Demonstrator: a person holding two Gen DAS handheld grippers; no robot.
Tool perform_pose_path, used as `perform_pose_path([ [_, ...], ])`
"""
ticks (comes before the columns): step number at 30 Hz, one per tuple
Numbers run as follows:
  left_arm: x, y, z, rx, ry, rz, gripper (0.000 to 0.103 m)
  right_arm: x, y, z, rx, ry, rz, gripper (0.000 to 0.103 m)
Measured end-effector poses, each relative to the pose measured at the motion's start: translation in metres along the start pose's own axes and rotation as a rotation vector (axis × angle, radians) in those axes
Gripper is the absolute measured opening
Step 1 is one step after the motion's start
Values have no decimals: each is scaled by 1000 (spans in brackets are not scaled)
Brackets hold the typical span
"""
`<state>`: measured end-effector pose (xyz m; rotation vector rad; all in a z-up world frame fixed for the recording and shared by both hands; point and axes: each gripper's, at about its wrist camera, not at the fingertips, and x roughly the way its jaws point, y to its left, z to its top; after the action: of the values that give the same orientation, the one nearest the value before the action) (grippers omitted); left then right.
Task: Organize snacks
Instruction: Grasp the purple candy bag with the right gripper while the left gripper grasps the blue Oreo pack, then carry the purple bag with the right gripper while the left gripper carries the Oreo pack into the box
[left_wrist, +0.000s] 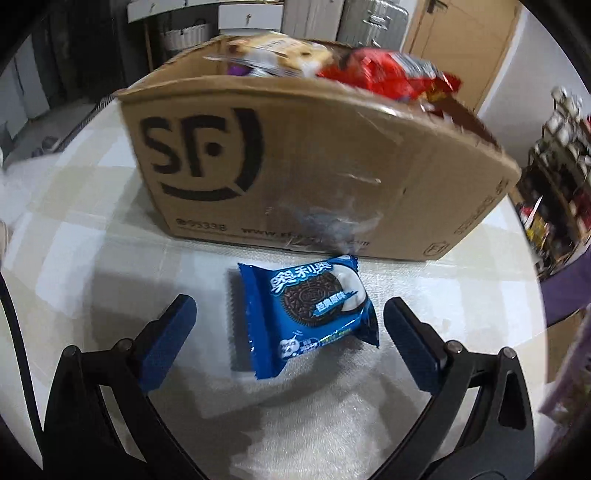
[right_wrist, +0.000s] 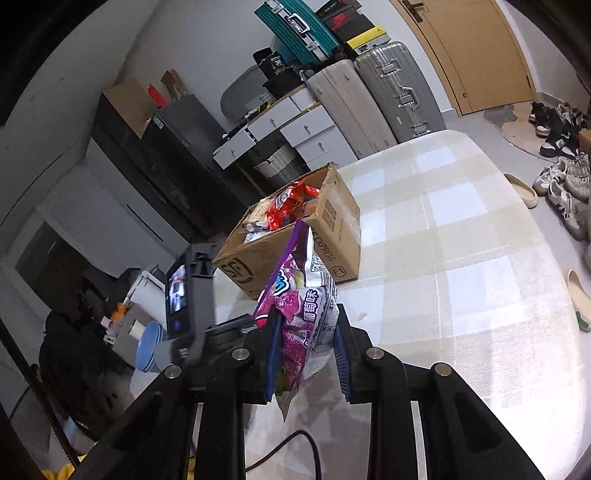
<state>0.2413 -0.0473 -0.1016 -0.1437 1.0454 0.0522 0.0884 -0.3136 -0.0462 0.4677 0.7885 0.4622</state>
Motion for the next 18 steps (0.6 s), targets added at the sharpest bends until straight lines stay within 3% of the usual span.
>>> perform_pose_path([
  [3, 10, -10, 0, 39, 10, 61, 101, 4, 2, -2, -11, 9, -13, 25],
  [6, 16, -9, 2, 17, 22, 35, 91, 6, -2, -2, 0, 12, -23, 25],
  [7, 14, -7, 2, 13, 7, 23, 86, 6, -4, -1, 7, 11, -25, 25],
  [9, 11, -4, 3, -11, -23, 11, 61, 7, -6, -2, 16, 10, -26, 25],
  [12, 8, -1, 5, -20, -25, -40, 46, 7, -7, -3, 17, 13, -34, 25],
  [18, -2, 7, 3, -14, -14, -123, 42, 12, -7, -4, 11, 22, -49, 25],
])
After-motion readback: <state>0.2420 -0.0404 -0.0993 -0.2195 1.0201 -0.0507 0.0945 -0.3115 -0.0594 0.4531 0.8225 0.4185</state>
